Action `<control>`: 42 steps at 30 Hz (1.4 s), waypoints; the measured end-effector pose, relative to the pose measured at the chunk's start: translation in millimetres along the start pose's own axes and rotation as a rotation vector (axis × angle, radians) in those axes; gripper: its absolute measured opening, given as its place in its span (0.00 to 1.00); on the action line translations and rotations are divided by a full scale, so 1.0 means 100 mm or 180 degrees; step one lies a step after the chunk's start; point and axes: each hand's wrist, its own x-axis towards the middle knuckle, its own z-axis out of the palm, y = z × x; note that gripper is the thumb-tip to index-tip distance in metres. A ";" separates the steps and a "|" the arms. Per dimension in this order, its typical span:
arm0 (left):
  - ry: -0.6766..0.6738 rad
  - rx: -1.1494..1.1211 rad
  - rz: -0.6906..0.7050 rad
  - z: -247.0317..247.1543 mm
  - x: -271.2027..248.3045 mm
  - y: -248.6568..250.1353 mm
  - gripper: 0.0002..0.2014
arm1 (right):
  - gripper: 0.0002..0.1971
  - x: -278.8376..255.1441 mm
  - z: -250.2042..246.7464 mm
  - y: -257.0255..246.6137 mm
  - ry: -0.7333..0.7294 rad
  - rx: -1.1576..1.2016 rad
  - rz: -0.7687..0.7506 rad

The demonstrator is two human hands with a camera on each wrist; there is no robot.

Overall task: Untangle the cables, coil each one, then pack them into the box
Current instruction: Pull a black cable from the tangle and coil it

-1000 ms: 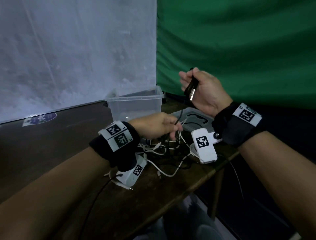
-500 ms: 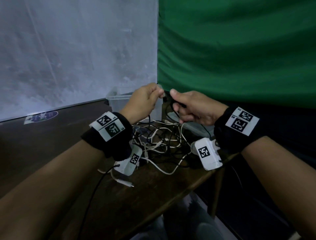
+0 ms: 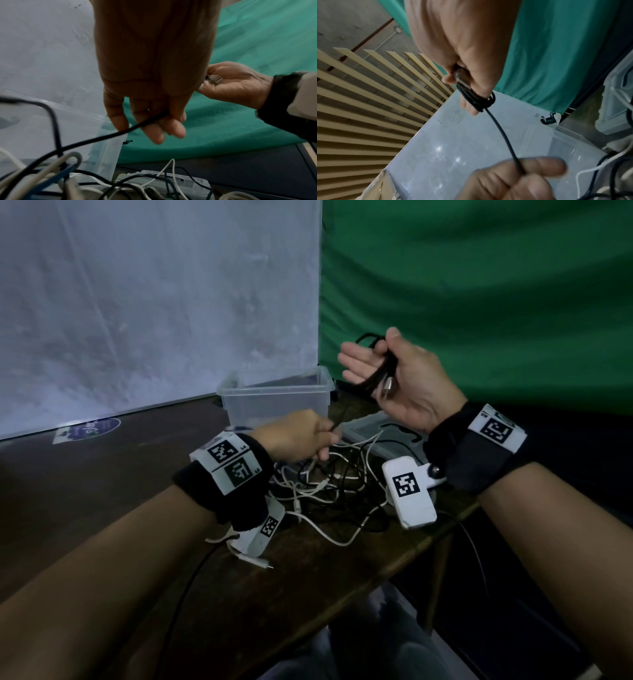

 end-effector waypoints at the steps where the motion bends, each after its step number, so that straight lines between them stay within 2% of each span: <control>1: -0.0141 0.0024 -0.0062 0.00 -0.01 -0.01 0.12 | 0.18 0.01 0.00 0.01 0.0053 -0.0025 -0.0045; 6: -0.0519 0.0426 -0.0189 -0.10 -0.07 -0.10 0.07 | 0.15 0.09 -0.04 0.05 0.0564 -0.0565 -0.0454; 9: -0.0552 0.0601 -0.0235 -0.20 -0.09 -0.13 0.10 | 0.14 0.10 -0.11 0.10 0.0830 -0.1711 -0.0740; 12: -0.0024 0.0447 -0.0063 -0.32 -0.09 -0.14 0.10 | 0.12 0.10 -0.20 0.13 0.0598 -0.3217 -0.0703; 13: 0.0197 0.0270 0.0052 -0.35 -0.08 -0.13 0.10 | 0.11 0.09 -0.21 0.14 0.0494 -0.3557 -0.0603; 15: 0.0598 -0.0176 0.0334 -0.39 -0.07 -0.10 0.09 | 0.09 0.07 -0.21 0.15 0.0287 -0.3753 -0.0376; 18: 0.1093 -0.0414 0.0640 -0.39 -0.05 -0.04 0.08 | 0.12 0.03 -0.17 0.18 -0.0052 -0.3582 -0.0099; 20: 0.1337 -0.0388 0.0678 -0.38 -0.03 -0.03 0.08 | 0.17 -0.01 -0.16 0.19 -0.0328 -0.3101 0.0123; 24: 0.1569 -0.0046 0.0704 -0.33 0.01 -0.03 0.10 | 0.20 -0.10 -0.10 0.18 -0.0595 -0.2780 0.0333; 28: 0.1138 0.0395 0.0422 -0.20 0.05 -0.09 0.09 | 0.22 -0.07 -0.11 0.10 -0.0445 -0.2054 0.0313; 30: 0.0917 0.0351 0.0416 -0.12 0.04 -0.10 0.07 | 0.22 -0.04 -0.12 0.05 -0.0408 -0.1730 0.0345; 33: 0.0702 0.0283 0.0400 -0.03 0.02 -0.06 0.09 | 0.22 -0.02 -0.13 0.04 -0.0340 -0.1418 0.0344; 36: 0.0441 0.0491 0.0344 0.00 0.03 -0.06 0.10 | 0.21 -0.01 -0.12 0.02 -0.0221 -0.1153 0.0286; 42: 0.0387 0.0815 0.0269 -0.07 -0.03 -0.08 0.11 | 0.22 0.00 -0.10 -0.07 0.0185 -0.0646 -0.0066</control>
